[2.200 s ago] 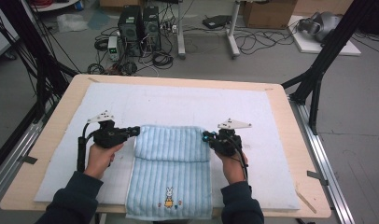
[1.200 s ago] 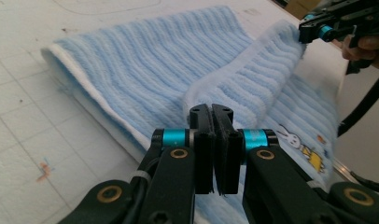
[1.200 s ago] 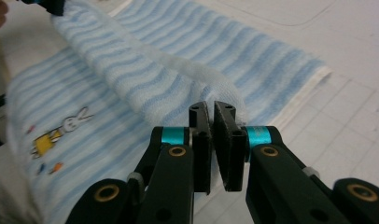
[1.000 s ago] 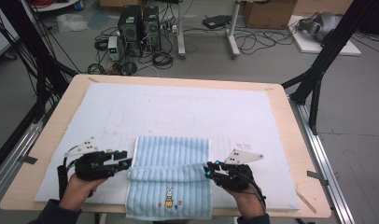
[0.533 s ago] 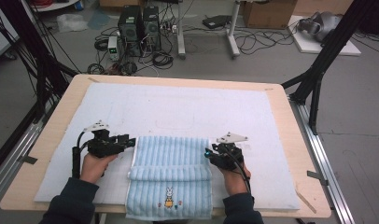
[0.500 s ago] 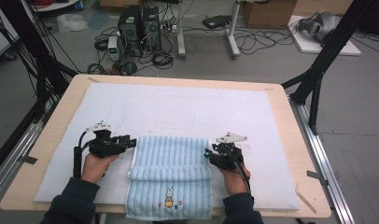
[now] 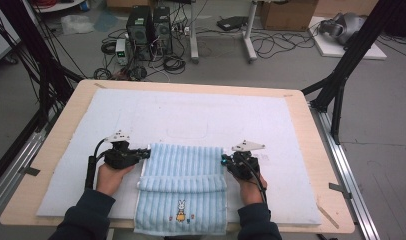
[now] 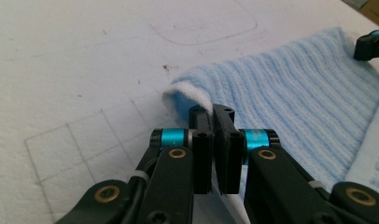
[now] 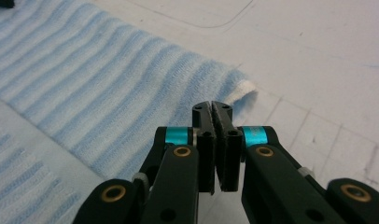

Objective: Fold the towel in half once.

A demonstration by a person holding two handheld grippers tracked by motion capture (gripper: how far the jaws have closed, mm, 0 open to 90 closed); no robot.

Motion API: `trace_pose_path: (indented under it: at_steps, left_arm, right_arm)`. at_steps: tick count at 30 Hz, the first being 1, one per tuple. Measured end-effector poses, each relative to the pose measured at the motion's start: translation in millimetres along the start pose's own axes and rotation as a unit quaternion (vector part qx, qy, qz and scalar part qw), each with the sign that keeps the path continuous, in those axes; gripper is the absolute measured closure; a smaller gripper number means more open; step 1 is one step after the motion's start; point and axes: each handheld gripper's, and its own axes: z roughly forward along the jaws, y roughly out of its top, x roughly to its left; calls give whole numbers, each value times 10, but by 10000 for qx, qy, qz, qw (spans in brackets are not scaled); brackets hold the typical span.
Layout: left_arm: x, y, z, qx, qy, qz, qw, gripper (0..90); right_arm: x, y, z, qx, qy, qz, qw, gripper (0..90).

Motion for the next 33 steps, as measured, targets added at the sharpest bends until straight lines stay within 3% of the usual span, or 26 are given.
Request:
trace_pose_path:
  at_steps: [6, 8, 9, 11, 12, 15, 20, 22, 23, 25, 27, 30, 31, 32, 33]
  left_arm:
    - [58, -5, 80, -68, 208, -185, 9996, 850]
    - [61, -6, 75, -121, 404, -132, 9990, 793]
    - [70, 1, 57, -177, 447, -207, 9986, 740]
    - [86, 13, 9, -268, 467, -290, 9981, 634]
    - [88, 14, -7, -269, 414, -287, 9984, 630]
    - [60, 1, 22, -75, 344, -251, 9991, 532]
    - [-7, -26, 125, 139, 393, -84, 9991, 421]
    - [-29, -26, 133, 141, 455, -2, 9989, 431]
    - [-31, -29, 136, 147, 391, 21, 9991, 479]
    - [-47, -28, 150, 245, 244, 193, 9992, 626]
    - [-56, -26, 171, 312, 179, 188, 9992, 808]
    - [-18, -22, 173, 336, 73, -3, 9994, 847]
    - [-9, -22, 175, 337, 35, -91, 9994, 852]
    - [-3, -19, 176, 342, 27, -126, 9993, 856]
    - [-2, -18, 178, 339, 18, -183, 9993, 858]
  right_arm:
    - [-56, 42, 84, -50, -203, 151, 9997, 884]
    - [-61, 38, 121, 40, -233, 167, 9996, 881]
    - [-58, 31, 134, 112, -251, 169, 9995, 873]
    - [-41, 22, 109, 91, -319, 160, 9993, 795]
    - [-47, 22, 85, 14, -377, 174, 9991, 744]
    - [-46, 31, 30, -165, -389, 244, 9988, 667]
    - [56, 21, 146, 199, -520, -53, 9984, 525]
    - [63, 9, 181, 242, -585, 21, 9980, 485]
    - [47, 7, 181, 255, -554, 139, 9980, 476]
    - [21, -3, 181, 260, -458, 293, 9982, 475]
    - [28, 1, 179, 294, -444, 246, 9983, 504]
    - [24, 11, 173, 344, -301, 294, 9985, 609]
    - [19, 15, 169, 363, -234, 265, 9987, 674]
    - [20, 19, 166, 383, -110, 282, 9988, 796]
    - [27, 23, 170, 392, 20, 273, 9989, 841]
